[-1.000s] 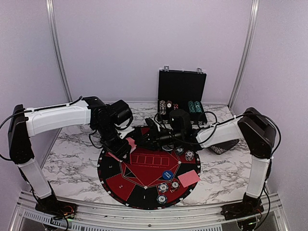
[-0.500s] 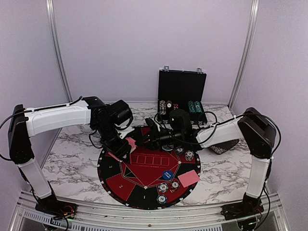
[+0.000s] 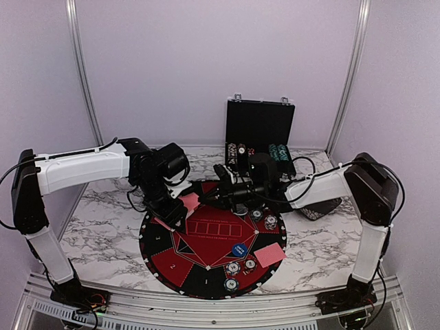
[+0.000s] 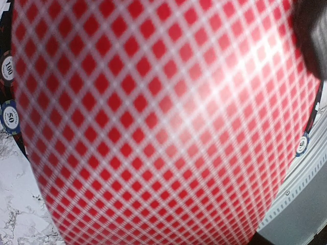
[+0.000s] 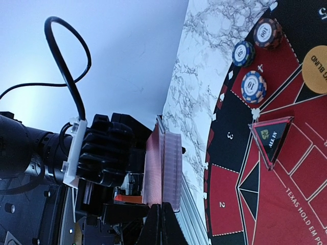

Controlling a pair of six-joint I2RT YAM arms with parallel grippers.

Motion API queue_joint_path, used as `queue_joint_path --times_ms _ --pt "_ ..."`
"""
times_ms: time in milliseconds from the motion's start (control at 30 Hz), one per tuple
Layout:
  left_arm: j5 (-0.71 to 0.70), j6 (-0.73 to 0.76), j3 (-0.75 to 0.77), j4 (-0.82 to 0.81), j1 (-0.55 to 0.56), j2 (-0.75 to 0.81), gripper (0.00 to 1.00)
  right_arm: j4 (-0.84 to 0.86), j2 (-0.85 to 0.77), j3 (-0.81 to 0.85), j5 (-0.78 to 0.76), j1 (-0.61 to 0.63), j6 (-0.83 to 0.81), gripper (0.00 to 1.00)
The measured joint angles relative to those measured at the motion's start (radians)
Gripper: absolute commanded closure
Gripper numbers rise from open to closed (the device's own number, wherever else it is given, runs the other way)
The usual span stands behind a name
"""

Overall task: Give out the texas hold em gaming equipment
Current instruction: Distribute the poker card in the big blind area.

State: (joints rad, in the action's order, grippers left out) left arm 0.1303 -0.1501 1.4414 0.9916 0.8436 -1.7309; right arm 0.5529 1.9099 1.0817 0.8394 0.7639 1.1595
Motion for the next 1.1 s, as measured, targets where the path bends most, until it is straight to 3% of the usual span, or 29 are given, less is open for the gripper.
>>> queue_joint_path --times_ms 1100 --pt "-0.019 -0.022 -0.085 0.0 -0.01 0.051 0.49 -0.015 -0.03 -0.015 0.004 -0.105 -0.019 1.0"
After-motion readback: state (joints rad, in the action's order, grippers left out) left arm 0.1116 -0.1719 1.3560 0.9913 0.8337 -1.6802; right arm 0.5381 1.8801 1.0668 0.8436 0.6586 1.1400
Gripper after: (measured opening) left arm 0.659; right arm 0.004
